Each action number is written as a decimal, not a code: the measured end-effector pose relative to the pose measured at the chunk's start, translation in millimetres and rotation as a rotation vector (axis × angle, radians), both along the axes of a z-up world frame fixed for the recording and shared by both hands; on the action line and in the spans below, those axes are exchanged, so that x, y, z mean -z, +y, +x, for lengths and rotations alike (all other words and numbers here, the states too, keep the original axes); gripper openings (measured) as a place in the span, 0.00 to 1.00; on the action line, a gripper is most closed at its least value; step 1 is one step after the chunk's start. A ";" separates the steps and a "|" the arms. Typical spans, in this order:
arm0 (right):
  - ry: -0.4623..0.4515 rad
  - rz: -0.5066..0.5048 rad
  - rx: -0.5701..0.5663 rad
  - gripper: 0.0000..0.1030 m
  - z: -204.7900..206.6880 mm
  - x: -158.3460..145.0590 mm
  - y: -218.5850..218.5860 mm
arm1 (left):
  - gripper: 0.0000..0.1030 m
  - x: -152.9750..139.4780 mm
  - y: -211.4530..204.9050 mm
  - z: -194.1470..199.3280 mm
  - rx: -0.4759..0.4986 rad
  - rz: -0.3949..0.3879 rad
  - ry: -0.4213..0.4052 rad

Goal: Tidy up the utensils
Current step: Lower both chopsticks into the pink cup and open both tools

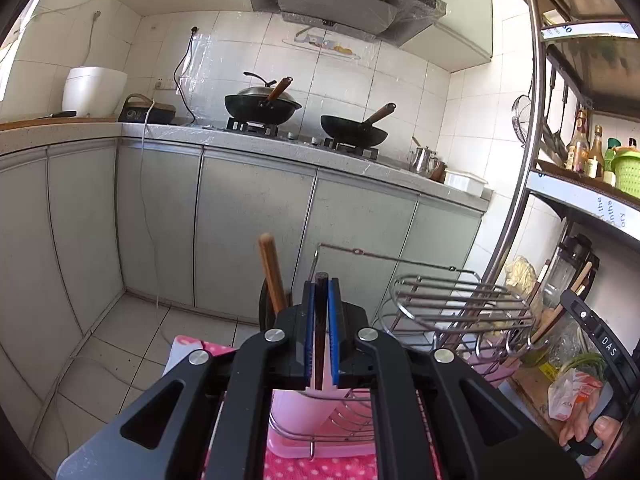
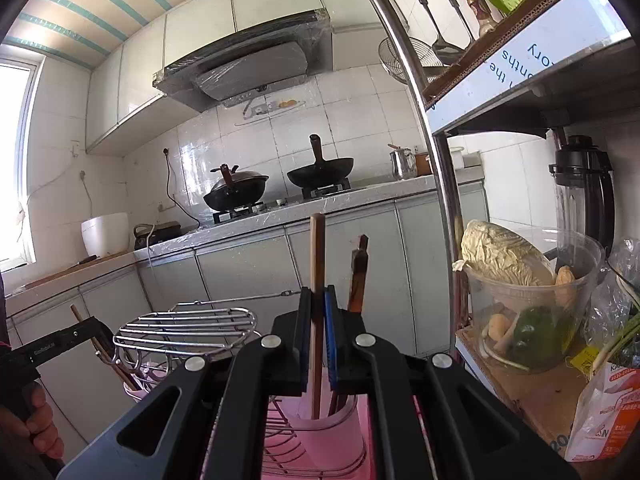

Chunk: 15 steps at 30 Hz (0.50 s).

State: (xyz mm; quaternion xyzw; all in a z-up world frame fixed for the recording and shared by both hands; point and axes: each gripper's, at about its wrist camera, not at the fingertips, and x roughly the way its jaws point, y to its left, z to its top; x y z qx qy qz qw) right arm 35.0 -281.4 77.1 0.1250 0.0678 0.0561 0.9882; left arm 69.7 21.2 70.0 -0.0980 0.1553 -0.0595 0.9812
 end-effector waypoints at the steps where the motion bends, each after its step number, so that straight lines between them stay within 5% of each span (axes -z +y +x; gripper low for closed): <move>1: 0.007 0.001 0.001 0.06 0.0 2.7 -0.7 | 0.05 1.8 0.0 0.7 0.001 0.000 0.005; 15: 0.040 -0.007 0.000 0.06 4.1 17.2 -4.5 | 0.05 18.6 5.9 7.7 -0.013 -0.014 0.046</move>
